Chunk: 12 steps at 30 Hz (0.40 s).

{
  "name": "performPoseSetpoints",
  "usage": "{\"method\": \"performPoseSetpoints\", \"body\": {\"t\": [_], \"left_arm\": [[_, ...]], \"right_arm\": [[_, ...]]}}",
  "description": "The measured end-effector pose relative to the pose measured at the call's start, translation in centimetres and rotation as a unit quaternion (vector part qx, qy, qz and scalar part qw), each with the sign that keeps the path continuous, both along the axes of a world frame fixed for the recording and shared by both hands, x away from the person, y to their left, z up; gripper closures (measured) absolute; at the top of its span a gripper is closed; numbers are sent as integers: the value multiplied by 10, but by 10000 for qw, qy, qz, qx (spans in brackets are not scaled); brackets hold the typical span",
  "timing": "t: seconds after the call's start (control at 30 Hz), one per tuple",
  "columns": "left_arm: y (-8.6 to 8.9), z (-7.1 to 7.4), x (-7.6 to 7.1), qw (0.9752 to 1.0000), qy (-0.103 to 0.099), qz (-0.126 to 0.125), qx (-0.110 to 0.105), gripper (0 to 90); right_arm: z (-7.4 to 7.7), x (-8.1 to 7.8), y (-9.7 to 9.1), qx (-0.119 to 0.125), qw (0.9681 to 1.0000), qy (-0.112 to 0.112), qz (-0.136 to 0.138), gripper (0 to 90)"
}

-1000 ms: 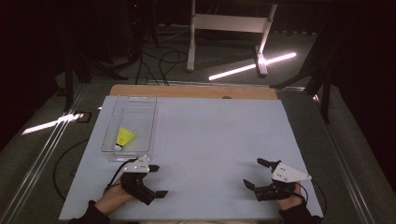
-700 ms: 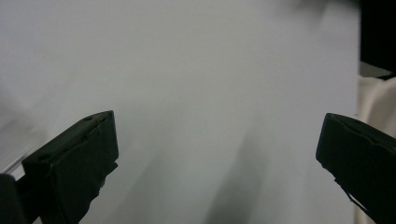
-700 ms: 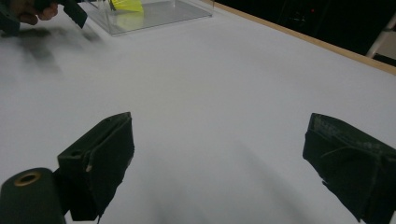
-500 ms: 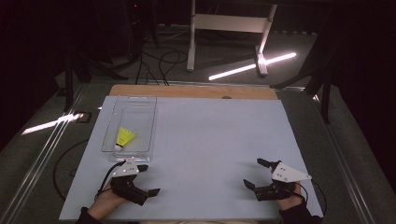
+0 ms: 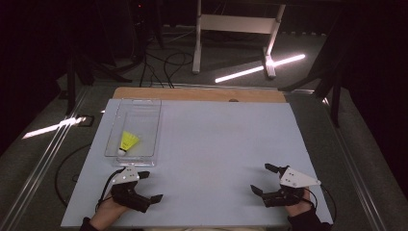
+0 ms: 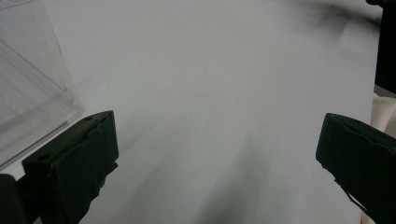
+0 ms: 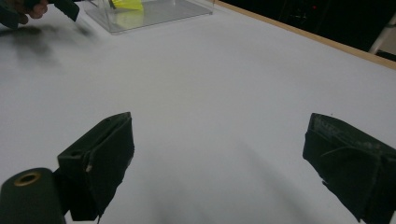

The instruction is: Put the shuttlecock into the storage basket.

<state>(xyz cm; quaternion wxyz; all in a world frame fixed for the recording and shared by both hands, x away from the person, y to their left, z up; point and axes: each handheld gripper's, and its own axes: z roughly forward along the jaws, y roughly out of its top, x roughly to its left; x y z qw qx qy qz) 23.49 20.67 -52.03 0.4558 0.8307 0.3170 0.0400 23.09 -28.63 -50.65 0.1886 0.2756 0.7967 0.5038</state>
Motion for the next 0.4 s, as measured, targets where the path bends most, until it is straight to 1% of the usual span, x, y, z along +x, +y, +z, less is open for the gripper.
{"method": "performPoseSetpoints", "body": {"t": [0.4], "left_arm": [[-2, -1, 0, 10000, 24, -40, 3, 1]], "right_arm": [[0, 1, 0, -6, 10000, 0, -2, 89]]}}
